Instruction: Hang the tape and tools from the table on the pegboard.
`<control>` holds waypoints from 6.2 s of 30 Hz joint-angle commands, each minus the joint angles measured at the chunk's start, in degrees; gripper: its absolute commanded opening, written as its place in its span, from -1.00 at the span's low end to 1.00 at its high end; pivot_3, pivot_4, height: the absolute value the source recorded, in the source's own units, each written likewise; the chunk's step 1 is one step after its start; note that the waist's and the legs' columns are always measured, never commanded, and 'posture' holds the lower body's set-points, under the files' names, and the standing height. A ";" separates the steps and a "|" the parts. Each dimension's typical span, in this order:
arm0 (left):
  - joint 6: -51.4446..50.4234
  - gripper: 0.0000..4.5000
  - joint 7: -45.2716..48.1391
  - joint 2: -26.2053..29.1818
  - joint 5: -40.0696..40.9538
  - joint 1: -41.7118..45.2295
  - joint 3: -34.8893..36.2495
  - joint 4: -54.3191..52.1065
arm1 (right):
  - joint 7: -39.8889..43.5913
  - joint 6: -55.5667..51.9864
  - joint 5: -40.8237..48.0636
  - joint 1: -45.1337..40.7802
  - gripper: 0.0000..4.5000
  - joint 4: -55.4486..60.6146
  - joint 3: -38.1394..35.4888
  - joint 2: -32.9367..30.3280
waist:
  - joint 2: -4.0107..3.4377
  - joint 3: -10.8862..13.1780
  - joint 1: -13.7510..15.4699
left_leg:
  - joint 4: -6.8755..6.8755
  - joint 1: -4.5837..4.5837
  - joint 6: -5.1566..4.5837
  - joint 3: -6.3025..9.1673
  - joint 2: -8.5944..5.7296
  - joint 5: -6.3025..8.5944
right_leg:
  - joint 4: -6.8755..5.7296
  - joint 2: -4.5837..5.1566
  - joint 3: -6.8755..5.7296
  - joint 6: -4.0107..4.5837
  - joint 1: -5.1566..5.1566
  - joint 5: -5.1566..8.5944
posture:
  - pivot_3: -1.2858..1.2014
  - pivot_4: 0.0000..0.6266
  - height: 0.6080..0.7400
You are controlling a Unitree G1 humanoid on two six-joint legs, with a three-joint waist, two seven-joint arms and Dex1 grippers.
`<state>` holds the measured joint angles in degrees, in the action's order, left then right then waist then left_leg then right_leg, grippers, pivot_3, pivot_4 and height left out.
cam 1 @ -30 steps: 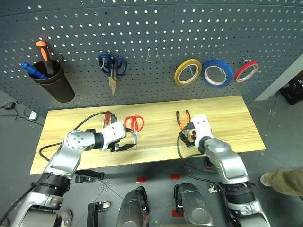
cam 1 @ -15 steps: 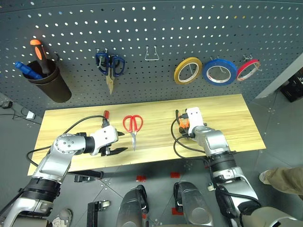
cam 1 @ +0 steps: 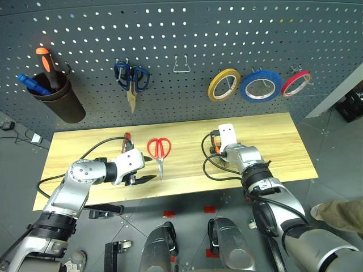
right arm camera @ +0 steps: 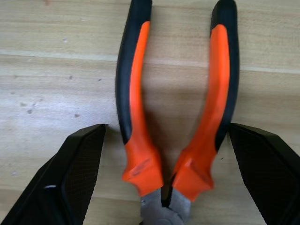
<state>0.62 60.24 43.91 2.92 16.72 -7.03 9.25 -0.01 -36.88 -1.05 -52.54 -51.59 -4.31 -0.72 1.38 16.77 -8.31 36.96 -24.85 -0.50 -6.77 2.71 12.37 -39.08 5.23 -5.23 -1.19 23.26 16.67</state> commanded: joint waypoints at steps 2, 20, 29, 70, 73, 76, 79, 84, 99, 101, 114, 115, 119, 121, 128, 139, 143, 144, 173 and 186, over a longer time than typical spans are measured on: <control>0.49 0.39 -0.92 -0.92 1.02 -0.02 1.21 -1.31 | 1.15 1.94 0.05 0.12 0.27 2.38 1.32 0.09 | 0.00 0.00 0.01 | 0.00 0.00 0.00 0.01 0.01 0.00 | -0.01 0.00 -0.01 0.00 0.00 0.00 | -0.15 -0.16 1.00; -23.21 0.39 -16.33 -8.01 22.47 -10.45 18.50 -27.68 | 6.79 9.67 -3.97 22.87 0.16 75.13 19.42 3.33 | 0.00 0.00 0.47 | 0.01 0.02 0.07 0.23 0.02 -0.04 | -0.06 -0.09 -0.03 -0.03 -0.01 -0.08 | -0.12 -0.14 1.00; -27.66 0.39 -26.77 -10.25 21.80 -1.34 18.72 -28.59 | -0.50 33.97 -5.21 -4.65 0.16 46.52 13.72 7.77 | 0.05 0.01 1.38 | 0.01 0.06 0.10 0.29 -0.01 -0.46 | -0.41 -0.14 -0.06 0.10 0.05 -0.25 | -0.07 -0.08 1.00; -27.24 0.39 -28.79 -15.01 15.06 9.39 10.14 -22.09 | -5.13 60.63 -4.98 -18.31 0.16 10.09 5.47 -1.52 | 0.40 3.97 6.83 | -0.04 -0.03 0.10 0.21 0.02 -0.48 | -0.17 -0.03 -0.15 0.16 0.09 -0.20 | -0.01 0.25 1.00; -26.78 0.39 -28.68 -15.76 14.67 9.61 9.67 -21.52 | -6.26 61.44 -6.44 -17.59 0.16 8.16 5.83 -2.48 | 0.39 3.99 6.77 | -0.07 -0.03 0.10 0.19 0.01 -0.48 | -0.12 -0.03 -0.14 0.16 0.08 -0.20 | -0.01 0.25 1.00; -26.38 0.39 -28.77 -16.43 14.35 9.88 9.29 -20.86 | -7.08 61.58 -7.38 -17.07 0.16 6.31 5.74 -3.09 | 0.40 4.00 6.71 | -0.07 -0.03 0.10 0.19 0.04 -0.49 | -0.13 -0.04 -0.16 0.16 0.08 -0.20 | -0.02 0.25 1.00; -25.94 0.39 -28.78 -17.03 14.02 10.12 8.91 -20.18 | -7.44 60.44 -7.19 -15.80 0.16 5.63 5.37 -3.11 | 0.40 4.00 6.70 | -0.05 -0.02 0.09 0.19 0.04 -0.49 | -0.14 -0.04 -0.16 0.16 0.07 -0.20 | -0.02 0.25 1.00; -25.55 0.39 -28.65 -17.47 13.75 9.92 8.98 -19.68 | -7.47 57.04 -7.77 -12.66 0.16 9.23 6.31 -2.29 | 0.40 4.00 6.75 | -0.04 -0.02 0.08 0.22 0.04 -0.50 | -0.14 -0.04 -0.18 0.16 0.05 -0.20 | -0.03 0.24 1.00; -25.78 0.39 -28.58 -19.65 13.53 10.02 8.08 -19.37 | 0.34 33.39 -5.68 -3.76 0.88 20.48 8.02 0.56 | 0.40 3.99 6.46 | -0.13 0.02 0.08 0.22 0.05 -0.50 | -0.03 -0.03 -0.22 0.15 -0.02 -0.21 | -0.05 0.19 1.00; -26.16 0.39 -28.77 -19.91 13.50 9.68 7.96 -19.44 | 1.84 29.30 -4.78 -2.73 0.99 23.41 7.91 0.69 | 0.37 4.06 6.44 | -0.18 -0.06 0.08 0.21 0.04 -0.50 | 0.02 -0.03 -0.22 0.15 0.06 -0.21 | -0.06 0.18 1.00; -45.54 1.00 -44.24 -29.36 12.69 3.50 7.79 -21.09 | 24.59 0.55 10.27 18.15 1.00 61.86 10.50 -7.86 | 0.41 4.05 6.40 | -0.66 -0.17 0.09 0.14 -0.07 -0.49 | 0.37 -0.01 -0.17 0.04 0.22 -0.12 | -0.07 0.16 1.00; -47.21 1.00 -46.31 -30.53 11.88 2.71 7.34 -21.26 | 26.96 -1.91 11.99 20.84 1.00 65.14 10.75 -10.12 | 0.43 4.06 6.41 | -0.66 -0.16 0.08 0.15 -0.08 -0.48 | 0.38 0.01 -0.17 0.04 0.21 -0.11 | -0.08 0.17 1.00; -49.92 1.00 -51.24 -34.20 9.88 0.58 6.03 -20.96 | 32.69 -8.15 16.77 29.15 1.00 75.33 11.96 -17.41 | 0.46 4.08 6.42 | -0.66 -0.15 0.06 0.23 -0.08 -0.46 | 0.37 0.01 -0.23 0.02 0.15 -0.11 | -0.08 0.19 1.00; -50.22 1.00 -54.41 -36.35 8.51 0.20 6.22 -19.66 | 34.13 -10.50 18.61 32.49 1.00 79.38 13.02 -19.90 | 0.48 4.09 6.24 | -0.66 -0.13 0.06 0.24 -0.06 -0.46 | 0.33 0.00 -0.23 0.02 0.15 -0.11 | -0.08 0.19 1.00; -51.15 1.00 -60.21 -39.01 4.19 2.76 6.06 -10.52 | 33.55 -12.04 19.65 35.51 1.00 82.56 15.18 -21.69 | 0.55 4.13 5.44 | -0.68 -0.06 -0.04 0.24 -0.05 -0.40 | 0.23 -0.03 -0.20 0.01 0.16 -0.10 | -0.10 0.20 1.00; -51.47 0.17 -56.45 -38.02 3.50 5.79 5.60 2.31 | 35.99 -14.06 23.87 36.04 1.00 83.02 13.99 -23.66 | 0.42 3.99 5.23 | -0.66 0.08 0.07 0.23 -0.07 -0.47 | 0.21 0.00 -0.21 0.01 0.03 -0.10 | -0.12 0.18 1.00; -52.32 -0.40 -54.66 -37.79 3.39 5.78 4.98 3.24 | 36.61 -13.69 24.67 35.83 1.00 82.69 14.14 -25.15 | 0.33 3.91 5.47 | -0.65 0.09 0.05 0.24 -0.12 -0.46 | 0.22 0.03 -0.21 0.00 -0.01 -0.10 | -0.13 0.17 1.00; -52.26 -0.52 -54.45 -37.66 3.15 5.74 4.82 3.26 | 36.68 -13.62 24.73 35.70 1.00 82.59 14.09 -25.31 | 0.33 3.91 5.47 | -0.65 0.09 0.06 0.25 -0.12 -0.46 | 0.22 0.03 -0.21 0.00 -0.01 -0.10 | -0.13 0.17 1.00; -12.58 -0.85 -51.80 -21.86 -13.53 -17.86 5.80 -46.81 | 29.81 21.03 8.17 38.56 1.00 83.88 13.78 -24.75 | 0.37 3.94 4.93 | -0.89 -0.03 0.08 0.16 -0.07 -0.44 | 0.57 0.01 -0.17 0.00 0.12 -0.10 | -0.12 0.11 1.00; -15.99 -0.85 -52.77 -24.30 -12.20 -13.74 13.52 -46.79 | 28.95 22.06 8.55 34.35 1.00 80.19 12.41 -22.32 | 0.38 3.93 4.95 | -0.87 -0.02 0.09 0.19 -0.05 -0.45 | 0.48 -0.02 -0.23 0.01 0.12 -0.11 | -0.11 0.06 1.00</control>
<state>-15.05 8.20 19.94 -9.77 2.78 5.28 -37.04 29.54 -15.89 7.41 -17.85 27.62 9.10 -23.43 1.76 20.70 -3.36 36.10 -24.87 -0.41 -6.57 2.66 11.92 -38.61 5.21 -5.46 -1.19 23.38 16.57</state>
